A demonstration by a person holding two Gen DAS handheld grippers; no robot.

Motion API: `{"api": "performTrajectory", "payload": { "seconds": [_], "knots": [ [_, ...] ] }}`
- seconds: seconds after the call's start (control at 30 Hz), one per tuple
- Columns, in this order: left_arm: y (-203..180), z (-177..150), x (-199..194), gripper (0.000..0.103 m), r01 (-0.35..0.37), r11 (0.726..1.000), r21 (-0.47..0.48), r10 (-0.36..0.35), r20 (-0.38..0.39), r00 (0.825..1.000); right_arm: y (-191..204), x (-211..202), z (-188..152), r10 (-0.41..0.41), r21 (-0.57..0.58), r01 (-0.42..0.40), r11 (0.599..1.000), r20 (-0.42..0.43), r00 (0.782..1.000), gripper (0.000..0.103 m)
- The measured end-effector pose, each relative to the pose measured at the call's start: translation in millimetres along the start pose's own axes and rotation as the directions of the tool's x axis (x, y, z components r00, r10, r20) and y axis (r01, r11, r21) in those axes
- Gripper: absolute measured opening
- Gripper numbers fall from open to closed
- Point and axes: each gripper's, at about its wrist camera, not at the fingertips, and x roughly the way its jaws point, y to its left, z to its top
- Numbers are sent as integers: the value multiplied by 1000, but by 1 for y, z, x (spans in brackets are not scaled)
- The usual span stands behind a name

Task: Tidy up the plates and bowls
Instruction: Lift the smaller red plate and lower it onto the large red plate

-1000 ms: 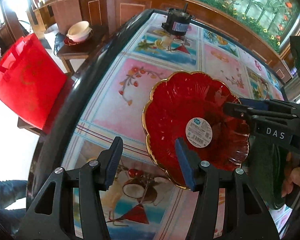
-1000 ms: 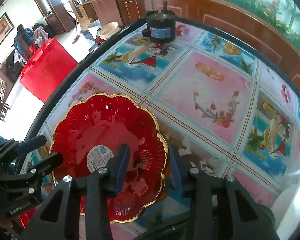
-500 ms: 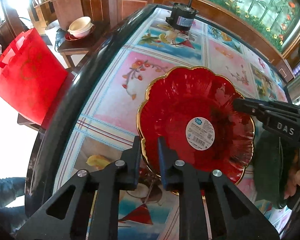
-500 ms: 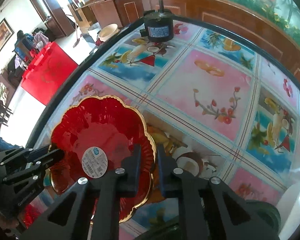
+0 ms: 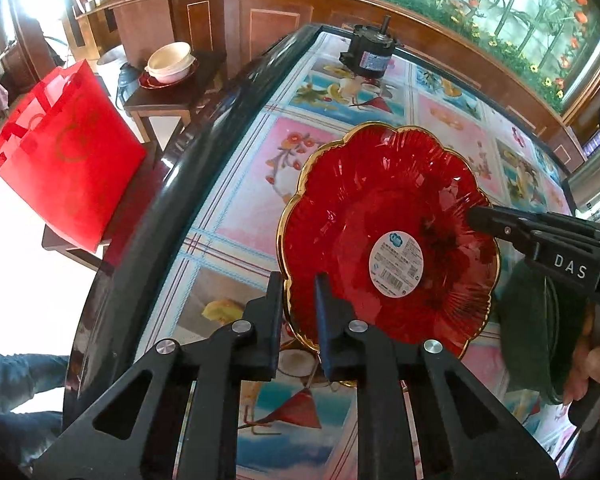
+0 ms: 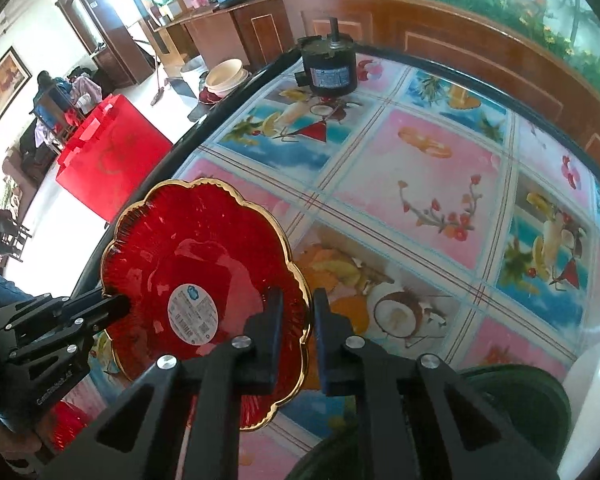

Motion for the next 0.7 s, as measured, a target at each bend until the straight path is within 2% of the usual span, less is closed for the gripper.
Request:
{"api": "performTrajectory", "payload": {
  "seconds": [0.3,0.7],
  "knots": [
    [3,-1,-9,15,7,1000,-7,-7,11,1000,4,-8,-1,21,10,-21,1000,14,1000,13],
    [6,-17,-54,15,36,999,0,-36,60,998,19,-47,-11,27,-5,-27,1000,51,998,13]
  ]
}}
